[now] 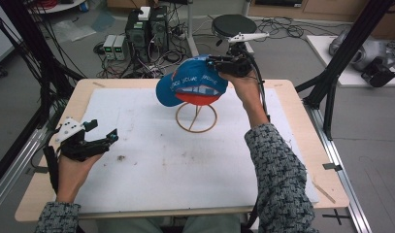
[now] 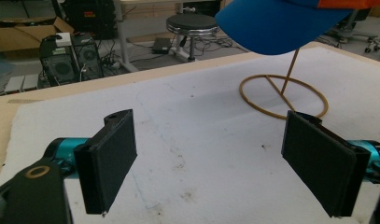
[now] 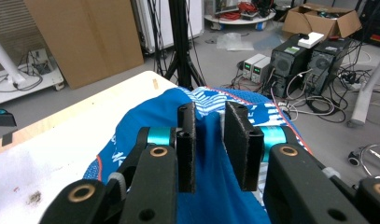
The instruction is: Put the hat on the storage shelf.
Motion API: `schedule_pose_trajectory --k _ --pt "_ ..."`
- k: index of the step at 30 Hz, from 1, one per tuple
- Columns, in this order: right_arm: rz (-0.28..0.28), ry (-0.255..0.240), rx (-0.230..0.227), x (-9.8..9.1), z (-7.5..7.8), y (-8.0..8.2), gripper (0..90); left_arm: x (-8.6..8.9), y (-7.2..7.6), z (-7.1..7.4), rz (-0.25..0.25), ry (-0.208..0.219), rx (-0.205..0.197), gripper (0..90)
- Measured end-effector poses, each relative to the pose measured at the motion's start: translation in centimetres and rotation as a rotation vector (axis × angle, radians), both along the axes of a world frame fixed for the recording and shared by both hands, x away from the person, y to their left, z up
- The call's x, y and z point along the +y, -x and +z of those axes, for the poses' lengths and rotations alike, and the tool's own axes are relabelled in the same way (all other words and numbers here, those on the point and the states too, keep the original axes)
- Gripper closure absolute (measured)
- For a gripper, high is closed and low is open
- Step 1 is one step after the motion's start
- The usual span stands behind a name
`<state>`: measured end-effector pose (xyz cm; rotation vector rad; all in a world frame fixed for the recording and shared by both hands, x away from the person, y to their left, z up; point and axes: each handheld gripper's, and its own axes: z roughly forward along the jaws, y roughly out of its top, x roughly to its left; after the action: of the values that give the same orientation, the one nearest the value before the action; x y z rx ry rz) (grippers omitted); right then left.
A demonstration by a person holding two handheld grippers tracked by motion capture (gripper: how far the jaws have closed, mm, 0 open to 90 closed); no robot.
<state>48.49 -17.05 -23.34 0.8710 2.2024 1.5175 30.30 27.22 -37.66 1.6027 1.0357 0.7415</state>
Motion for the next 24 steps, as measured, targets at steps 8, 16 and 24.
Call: schedule_pose_trajectory --k 8,16,24 --pt "-0.019 -0.008 -0.005 -0.5 0.2 0.1 65.6 0.0 0.0 0.0 -0.002 0.001 -0.002 18.1" --pt "-0.057 -0.030 -0.002 -2.1 0.6 0.5 55.6 -0.3 -0.1 0.1 -0.006 0.000 -0.001 18.0" --pt "-0.086 -0.050 -0.021 -4.1 1.3 1.6 47.7 -0.5 -0.3 0.2 -0.012 0.002 -0.011 18.0"
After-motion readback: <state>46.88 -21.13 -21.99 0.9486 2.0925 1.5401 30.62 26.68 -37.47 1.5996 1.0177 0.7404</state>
